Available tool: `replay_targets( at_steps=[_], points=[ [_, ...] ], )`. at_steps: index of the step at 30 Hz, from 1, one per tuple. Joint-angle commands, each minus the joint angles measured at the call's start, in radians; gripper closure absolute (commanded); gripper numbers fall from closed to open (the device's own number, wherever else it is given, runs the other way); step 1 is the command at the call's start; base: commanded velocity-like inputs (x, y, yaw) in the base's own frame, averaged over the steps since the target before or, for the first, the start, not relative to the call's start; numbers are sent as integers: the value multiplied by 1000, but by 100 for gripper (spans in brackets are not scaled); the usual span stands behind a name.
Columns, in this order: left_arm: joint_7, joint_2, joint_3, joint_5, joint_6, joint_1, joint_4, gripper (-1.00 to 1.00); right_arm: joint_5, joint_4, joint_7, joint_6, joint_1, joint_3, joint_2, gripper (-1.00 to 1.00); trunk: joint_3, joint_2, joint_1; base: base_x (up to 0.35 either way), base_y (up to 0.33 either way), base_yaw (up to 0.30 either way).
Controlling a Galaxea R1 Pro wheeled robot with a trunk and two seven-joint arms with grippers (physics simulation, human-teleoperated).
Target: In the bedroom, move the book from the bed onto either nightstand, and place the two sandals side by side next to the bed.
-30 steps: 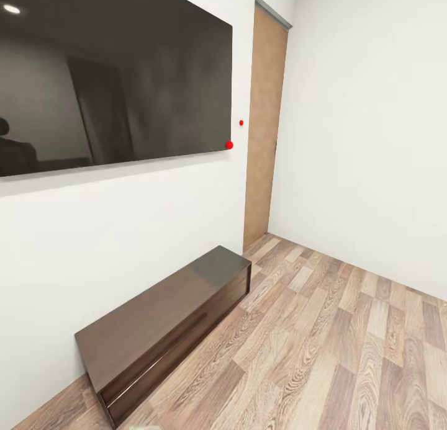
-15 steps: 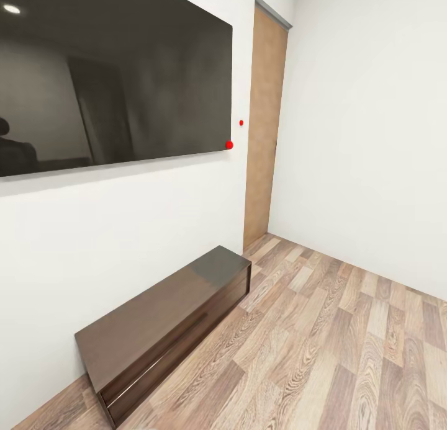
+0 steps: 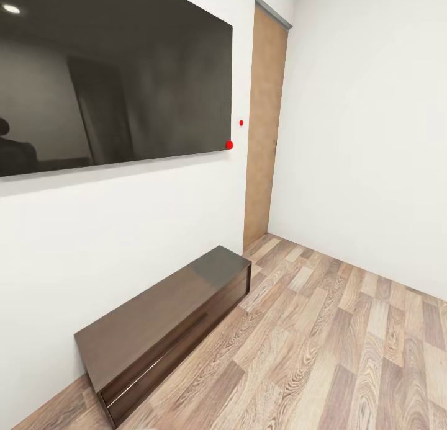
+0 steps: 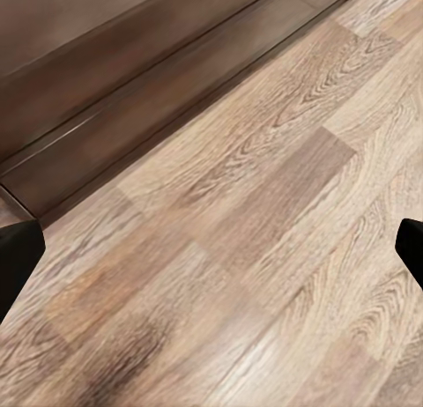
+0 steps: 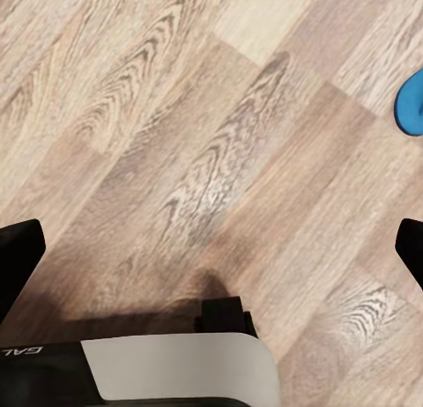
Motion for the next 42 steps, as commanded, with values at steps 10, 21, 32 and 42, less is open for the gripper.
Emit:
replay_targets(
  at_steps=[10, 21, 32, 42],
  points=[
    [0, 0, 0, 6, -2, 0, 0, -100, -1, 0, 1, -2, 0, -2, 1, -100, -1, 0, 0, 0, 0, -167],
    [0, 0, 0, 6, -2, 0, 1, -100, -1, 1, 1, -2, 0, -2, 1, -100, -1, 0, 0, 0, 0, -248],
    [0, 0, 0, 6, -2, 0, 1, -100, -1, 1, 1, -2, 0, -2, 1, -100, -1, 0, 0, 0, 0, -251],
    [0, 0, 0, 6, -2, 0, 1, -100, -1, 1, 0, -2, 0, -2, 1, -100, -1, 0, 0, 10, 0, -254]
  ],
)
